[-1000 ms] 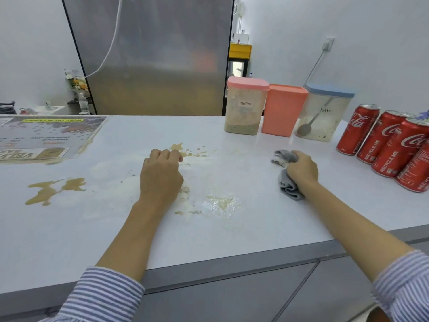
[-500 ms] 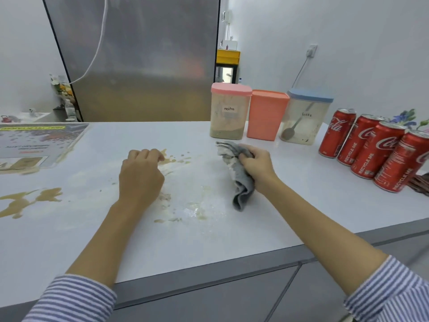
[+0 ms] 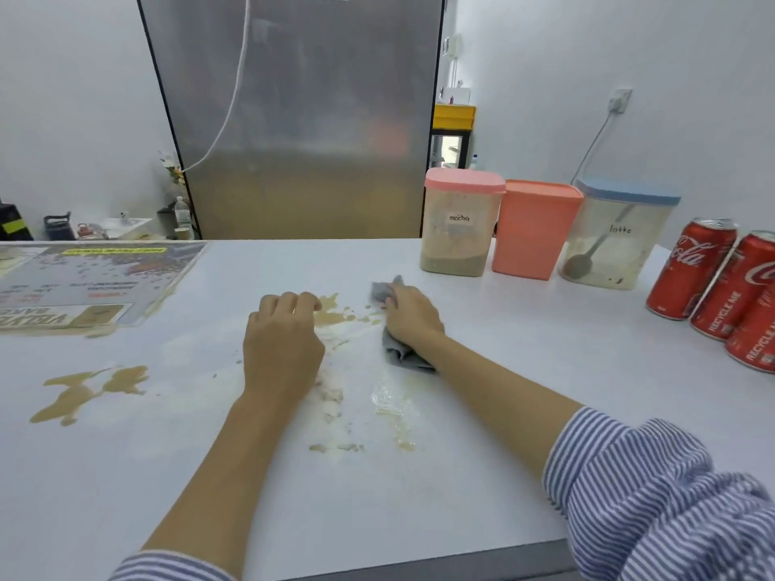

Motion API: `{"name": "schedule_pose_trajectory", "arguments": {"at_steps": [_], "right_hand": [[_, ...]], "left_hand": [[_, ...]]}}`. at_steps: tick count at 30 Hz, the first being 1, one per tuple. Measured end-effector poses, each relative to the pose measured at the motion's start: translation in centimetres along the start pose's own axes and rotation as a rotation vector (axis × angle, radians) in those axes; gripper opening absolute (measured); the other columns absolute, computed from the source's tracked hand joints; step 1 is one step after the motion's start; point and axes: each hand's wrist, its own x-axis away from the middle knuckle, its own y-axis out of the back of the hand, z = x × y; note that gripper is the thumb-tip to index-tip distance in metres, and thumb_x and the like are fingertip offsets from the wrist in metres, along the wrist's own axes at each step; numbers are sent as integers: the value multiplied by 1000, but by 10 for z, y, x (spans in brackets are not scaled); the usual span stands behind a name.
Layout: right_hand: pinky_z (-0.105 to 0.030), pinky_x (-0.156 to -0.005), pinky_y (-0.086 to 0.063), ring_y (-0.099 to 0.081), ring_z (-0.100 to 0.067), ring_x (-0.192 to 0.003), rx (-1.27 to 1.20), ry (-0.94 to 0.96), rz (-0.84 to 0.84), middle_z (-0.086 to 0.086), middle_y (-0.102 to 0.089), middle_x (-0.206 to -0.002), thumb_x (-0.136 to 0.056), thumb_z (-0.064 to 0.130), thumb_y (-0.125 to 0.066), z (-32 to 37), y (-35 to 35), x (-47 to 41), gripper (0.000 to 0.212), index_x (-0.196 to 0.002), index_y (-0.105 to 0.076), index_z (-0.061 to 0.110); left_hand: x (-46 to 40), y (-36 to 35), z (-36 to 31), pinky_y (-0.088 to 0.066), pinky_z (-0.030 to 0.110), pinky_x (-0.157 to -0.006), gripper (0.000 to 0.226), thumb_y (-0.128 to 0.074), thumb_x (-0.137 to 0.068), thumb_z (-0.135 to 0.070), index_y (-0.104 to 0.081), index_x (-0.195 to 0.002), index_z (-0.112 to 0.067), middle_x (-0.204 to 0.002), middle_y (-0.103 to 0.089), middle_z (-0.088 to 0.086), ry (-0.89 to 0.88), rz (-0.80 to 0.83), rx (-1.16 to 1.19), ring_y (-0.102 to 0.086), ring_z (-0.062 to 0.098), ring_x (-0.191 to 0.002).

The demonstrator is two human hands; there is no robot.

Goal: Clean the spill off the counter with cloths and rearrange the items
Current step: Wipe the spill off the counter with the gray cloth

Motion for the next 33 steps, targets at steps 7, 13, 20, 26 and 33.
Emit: {"name": "schedule_pose_trajectory", "arguments": {"at_steps": [7, 13, 20, 26, 33], "right_hand": [[-36, -83, -45, -58, -28, -94, -554, 123, 111, -19, -66, -106, -96, 12, -46, 10, 24, 50, 24, -106, -63, -2], [-28, -71, -36, -50, -19, -87, -368, -74, -205, -1, -58, -84, -95, 9, -45, -76, 104, 52, 19, -94, -60, 20], [-33, -94, -37, -47, -24, -124, -69, -82, -155, 0, -53, -135, -97, 17, -38, -41, 50, 92, 37, -129, -52, 27], [-32, -91, -42, -55, -22, -110, -359, 133, 38, -1, -63, -118, -95, 14, -43, 42, 4, 125, 31, -119, -61, 22], [-35, -76, -45, -53, -17, -85, -618, -106, -295, 1, -62, -85, -91, 7, -48, -33, 79, 99, 26, -102, -69, 16]], "left_hand": [[3, 9, 0, -42, 36, -59, 40, -27, -61, -2, -63, -79, -7, -72, -62, 10, 57, -24, 43, -57, 35, -76], [3, 8, -4, -41, 36, -61, 41, -33, -57, 5, -64, -82, -5, -74, -63, 10, 71, 11, 68, -56, 36, -79], [2, 7, -1, -40, 37, -62, 42, -33, -58, 4, -64, -84, -6, -76, -64, 10, 78, 19, 72, -55, 36, -82], [5, 7, 2, -43, 39, -60, 43, -27, -61, -2, -64, -83, -5, -75, -64, 12, 55, 26, 64, -56, 36, -80], [14, 21, 1, -40, 38, -65, 46, -29, -60, 1, -65, -88, -5, -81, -65, 11, 115, 35, 114, -54, 36, -88]]}}
